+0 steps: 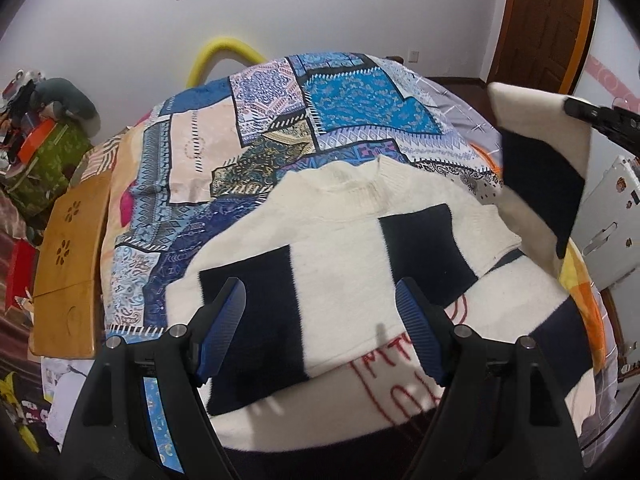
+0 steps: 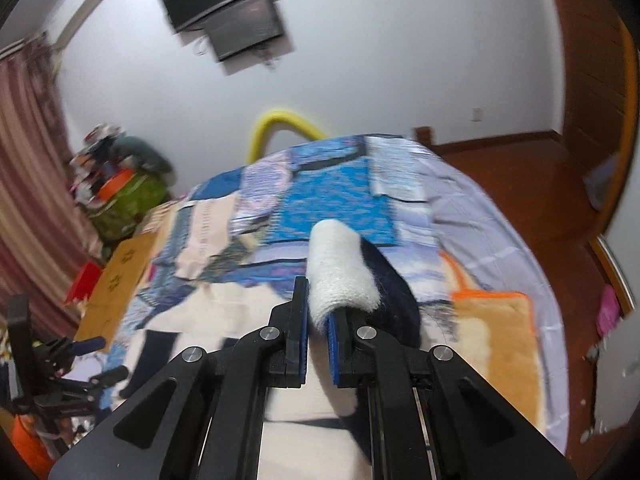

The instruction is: Fold small clothes

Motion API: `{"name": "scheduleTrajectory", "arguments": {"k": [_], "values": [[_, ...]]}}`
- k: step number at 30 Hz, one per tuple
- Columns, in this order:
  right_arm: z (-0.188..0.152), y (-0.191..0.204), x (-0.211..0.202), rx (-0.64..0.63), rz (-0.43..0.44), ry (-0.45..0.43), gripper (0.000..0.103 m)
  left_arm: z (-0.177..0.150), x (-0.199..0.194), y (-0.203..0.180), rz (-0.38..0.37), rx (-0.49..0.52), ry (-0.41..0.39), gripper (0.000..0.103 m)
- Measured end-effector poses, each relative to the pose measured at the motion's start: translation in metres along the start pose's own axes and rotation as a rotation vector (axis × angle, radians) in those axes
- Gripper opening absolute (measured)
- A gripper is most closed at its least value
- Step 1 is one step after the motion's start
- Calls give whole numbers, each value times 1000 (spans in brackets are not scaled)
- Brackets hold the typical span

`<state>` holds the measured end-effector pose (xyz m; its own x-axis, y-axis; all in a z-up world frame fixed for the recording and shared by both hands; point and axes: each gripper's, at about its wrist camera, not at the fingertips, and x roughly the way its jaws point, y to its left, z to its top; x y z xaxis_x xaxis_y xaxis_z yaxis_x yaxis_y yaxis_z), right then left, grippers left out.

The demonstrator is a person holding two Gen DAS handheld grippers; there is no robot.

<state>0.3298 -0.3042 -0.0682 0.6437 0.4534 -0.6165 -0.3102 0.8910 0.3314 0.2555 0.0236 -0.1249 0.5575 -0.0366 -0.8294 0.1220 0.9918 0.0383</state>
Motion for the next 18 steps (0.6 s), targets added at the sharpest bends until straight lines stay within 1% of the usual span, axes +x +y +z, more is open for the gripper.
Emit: {"name": "scheduleTrajectory", "arguments": {"k": [2, 6, 9, 12, 16, 18], "values": [[-2, 15, 10, -23, 27, 14, 7, -4, -5, 6, 3, -6, -11, 79], [-15, 52, 36, -80, 74, 73, 7, -11, -12, 20, 19, -23, -24, 80], [-32, 71, 61, -91, 116, 150, 7, -17, -14, 32, 22, -44, -23, 80], [-52, 83, 80, -129, 105, 217, 7, -23, -14, 42, 22, -64, -14, 80], [-77, 90, 99, -141, 123, 309, 8, -28, -10, 50, 20, -83, 2, 80], [-86, 90, 104, -157, 120, 338, 10, -30, -9, 50, 20, -85, 7, 80]]}}
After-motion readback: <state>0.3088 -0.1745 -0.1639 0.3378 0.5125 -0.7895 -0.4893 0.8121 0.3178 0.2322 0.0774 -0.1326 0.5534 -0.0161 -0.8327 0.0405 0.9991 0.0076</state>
